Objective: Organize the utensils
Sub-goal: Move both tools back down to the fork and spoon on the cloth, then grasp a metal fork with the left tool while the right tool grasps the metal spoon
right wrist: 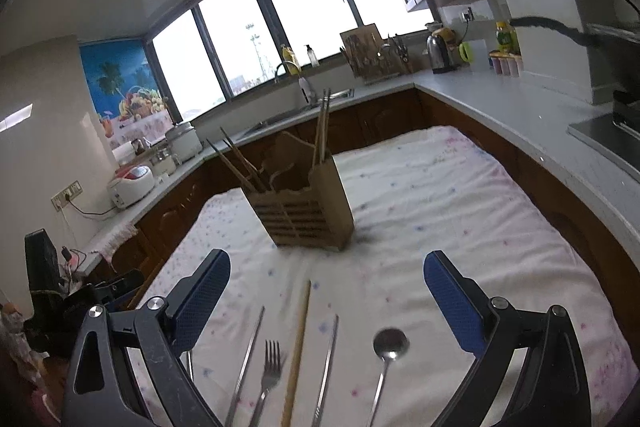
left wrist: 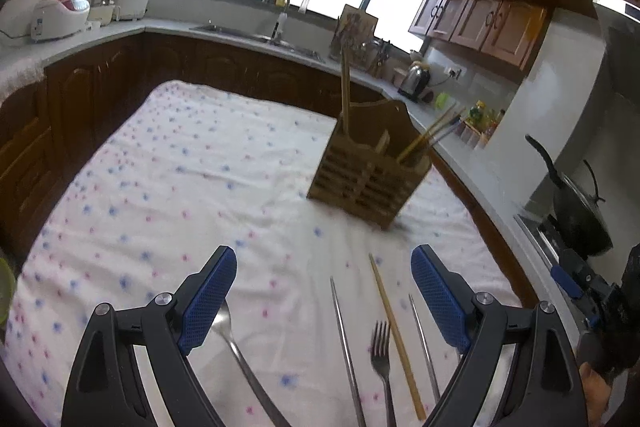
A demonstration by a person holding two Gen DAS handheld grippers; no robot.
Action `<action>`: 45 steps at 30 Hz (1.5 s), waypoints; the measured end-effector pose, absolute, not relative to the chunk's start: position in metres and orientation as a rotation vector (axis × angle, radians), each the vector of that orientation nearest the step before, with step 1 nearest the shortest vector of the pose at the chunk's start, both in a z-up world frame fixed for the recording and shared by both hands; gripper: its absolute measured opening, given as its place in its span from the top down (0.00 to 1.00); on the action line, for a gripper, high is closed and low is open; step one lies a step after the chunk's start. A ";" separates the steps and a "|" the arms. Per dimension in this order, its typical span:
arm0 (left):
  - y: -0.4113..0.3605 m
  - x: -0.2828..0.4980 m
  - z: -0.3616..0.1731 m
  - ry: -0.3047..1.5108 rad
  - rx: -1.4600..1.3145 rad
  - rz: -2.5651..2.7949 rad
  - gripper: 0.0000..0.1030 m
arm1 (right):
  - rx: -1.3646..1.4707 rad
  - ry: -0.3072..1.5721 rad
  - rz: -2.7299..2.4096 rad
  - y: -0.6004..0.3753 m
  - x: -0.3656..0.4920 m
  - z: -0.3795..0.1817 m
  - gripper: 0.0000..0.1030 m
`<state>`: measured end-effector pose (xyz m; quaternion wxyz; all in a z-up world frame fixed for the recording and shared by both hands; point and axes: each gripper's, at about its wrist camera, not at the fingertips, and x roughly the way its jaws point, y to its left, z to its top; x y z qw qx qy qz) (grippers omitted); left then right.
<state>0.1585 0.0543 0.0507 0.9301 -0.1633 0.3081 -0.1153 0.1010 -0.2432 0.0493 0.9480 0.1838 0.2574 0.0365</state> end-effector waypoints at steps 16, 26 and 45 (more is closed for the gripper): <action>0.017 0.147 0.034 0.753 -0.251 -0.291 0.13 | 0.406 0.655 0.033 -0.249 0.085 -0.004 0.04; -0.009 0.161 0.021 0.800 -0.204 -0.315 0.13 | 0.385 0.707 0.029 -0.245 0.093 -0.018 0.04; -0.052 0.196 -0.003 0.865 -0.115 -0.390 0.16 | 0.356 0.840 0.040 -0.253 0.132 -0.051 0.26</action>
